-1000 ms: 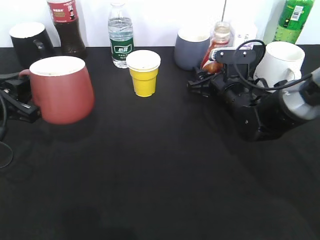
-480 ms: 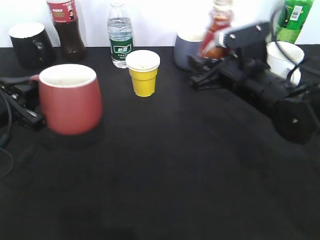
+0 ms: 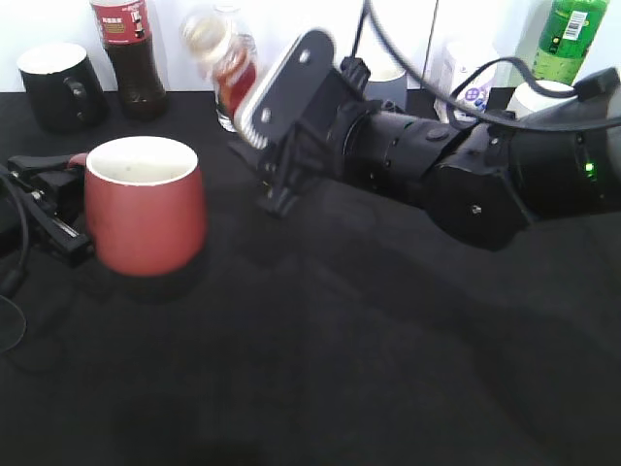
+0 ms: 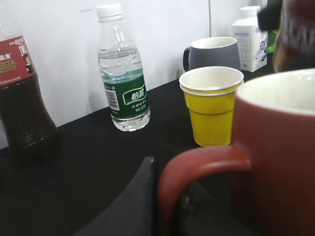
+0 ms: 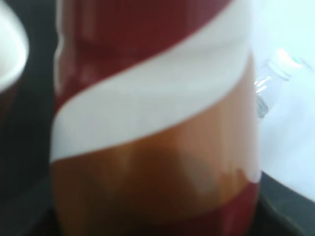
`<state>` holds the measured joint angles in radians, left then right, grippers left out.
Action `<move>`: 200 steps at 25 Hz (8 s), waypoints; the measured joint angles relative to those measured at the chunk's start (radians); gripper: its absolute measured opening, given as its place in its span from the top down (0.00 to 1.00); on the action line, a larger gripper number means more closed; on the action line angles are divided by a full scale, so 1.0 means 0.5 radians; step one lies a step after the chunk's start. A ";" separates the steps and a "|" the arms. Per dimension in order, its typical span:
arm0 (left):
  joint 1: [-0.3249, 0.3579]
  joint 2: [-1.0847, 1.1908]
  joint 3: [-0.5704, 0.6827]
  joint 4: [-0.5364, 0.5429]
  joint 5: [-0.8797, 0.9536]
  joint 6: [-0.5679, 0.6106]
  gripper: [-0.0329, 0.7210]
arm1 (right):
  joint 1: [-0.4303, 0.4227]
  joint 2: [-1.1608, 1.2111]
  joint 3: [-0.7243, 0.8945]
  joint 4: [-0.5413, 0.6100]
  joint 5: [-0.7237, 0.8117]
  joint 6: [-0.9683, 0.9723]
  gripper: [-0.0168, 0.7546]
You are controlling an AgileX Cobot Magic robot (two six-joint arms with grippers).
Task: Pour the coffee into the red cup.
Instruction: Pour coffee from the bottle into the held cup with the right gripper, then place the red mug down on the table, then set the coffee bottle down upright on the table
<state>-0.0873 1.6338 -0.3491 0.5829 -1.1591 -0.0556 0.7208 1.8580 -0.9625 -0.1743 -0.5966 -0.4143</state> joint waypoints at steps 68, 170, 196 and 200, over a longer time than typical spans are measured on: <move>0.000 -0.010 0.000 0.338 0.002 0.097 0.90 | 0.000 0.006 -0.002 0.232 -0.332 -2.239 0.29; 0.008 1.113 -1.236 -0.676 0.052 0.178 0.85 | 0.000 -0.148 -0.004 0.370 -0.133 0.777 0.29; 0.001 -0.128 -0.385 -0.484 0.817 0.163 0.64 | -0.663 -0.263 -0.004 0.488 0.188 0.685 0.29; -0.008 -0.366 -0.383 -0.444 1.253 0.007 0.64 | -0.675 0.007 -0.004 0.490 -0.266 0.681 0.29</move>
<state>-0.0913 1.4509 -0.5407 0.3610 -0.5328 -0.0524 0.3831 1.8616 -0.9643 0.0709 -0.7294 -0.0741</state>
